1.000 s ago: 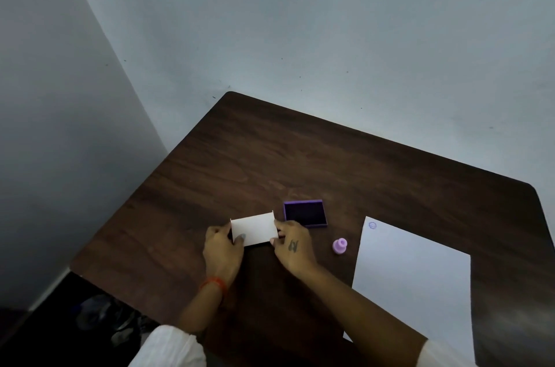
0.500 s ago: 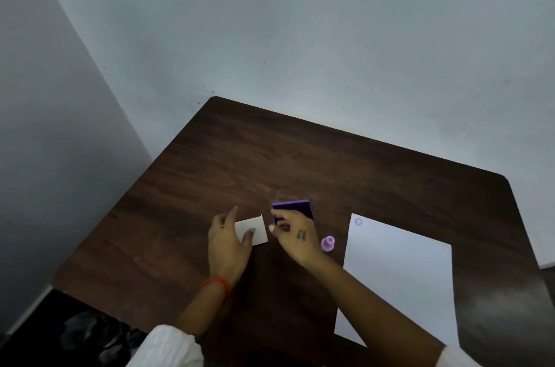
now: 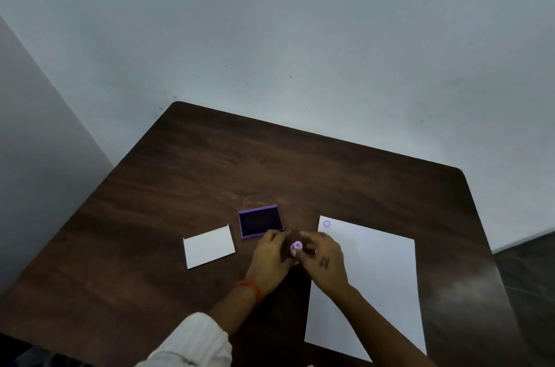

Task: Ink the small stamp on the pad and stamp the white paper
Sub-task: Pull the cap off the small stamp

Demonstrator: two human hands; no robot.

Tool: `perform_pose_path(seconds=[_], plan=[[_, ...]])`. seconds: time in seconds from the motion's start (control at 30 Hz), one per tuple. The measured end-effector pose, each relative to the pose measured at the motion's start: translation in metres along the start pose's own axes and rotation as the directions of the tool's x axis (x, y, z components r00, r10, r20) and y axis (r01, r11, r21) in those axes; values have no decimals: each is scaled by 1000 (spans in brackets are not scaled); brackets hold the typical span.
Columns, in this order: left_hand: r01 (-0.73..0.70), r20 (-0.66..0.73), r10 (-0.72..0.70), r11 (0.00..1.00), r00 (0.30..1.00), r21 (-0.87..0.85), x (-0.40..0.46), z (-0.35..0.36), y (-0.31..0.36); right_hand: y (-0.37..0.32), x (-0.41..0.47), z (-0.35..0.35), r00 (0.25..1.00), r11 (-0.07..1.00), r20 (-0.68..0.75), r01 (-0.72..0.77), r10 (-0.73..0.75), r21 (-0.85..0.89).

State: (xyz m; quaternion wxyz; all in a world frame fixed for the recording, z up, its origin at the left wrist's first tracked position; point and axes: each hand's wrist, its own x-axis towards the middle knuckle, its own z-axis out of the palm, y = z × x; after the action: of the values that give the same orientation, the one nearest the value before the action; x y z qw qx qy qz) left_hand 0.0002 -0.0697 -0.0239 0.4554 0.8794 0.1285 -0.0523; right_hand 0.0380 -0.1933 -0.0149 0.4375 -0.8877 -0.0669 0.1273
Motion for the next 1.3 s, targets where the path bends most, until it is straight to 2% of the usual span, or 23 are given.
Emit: perform_pose_path(seconds=[0.27,0.4,0.47,0.57,0.67,0.93,1.17,1.3], plan=[[-38,-37,41,996,998,79,7,8,-10,-3,5,2,994,997,106,-31,38,-65],[-65,-56,64,998,996,-14,7,0,-7,-8,8,-2,999,999,35,-2,0,42],[-88,-77,82,994,994,-70,6,-6,-6,-12,7,-7,999,995,43,22,-27,98],[-123,-104,109,983,989,-135,1,-13,-6,-12,7,-10,994,982,100,-72,55,177],[-136,-125,120,982,985,-133,-3,-17,-5,-13,5,-11,979,954,154,-166,130,249],[-140,-131,118,974,984,-180,-9,-26,1,-17,4,-20,968,926,233,-173,97,336],[-146,-135,127,978,983,-147,-12,-29,6,-21,5,-20,964,928,238,-196,122,317],[-147,-145,130,983,981,-111,-13,-29,6,-22,4,-25,958,896,266,-206,103,395]])
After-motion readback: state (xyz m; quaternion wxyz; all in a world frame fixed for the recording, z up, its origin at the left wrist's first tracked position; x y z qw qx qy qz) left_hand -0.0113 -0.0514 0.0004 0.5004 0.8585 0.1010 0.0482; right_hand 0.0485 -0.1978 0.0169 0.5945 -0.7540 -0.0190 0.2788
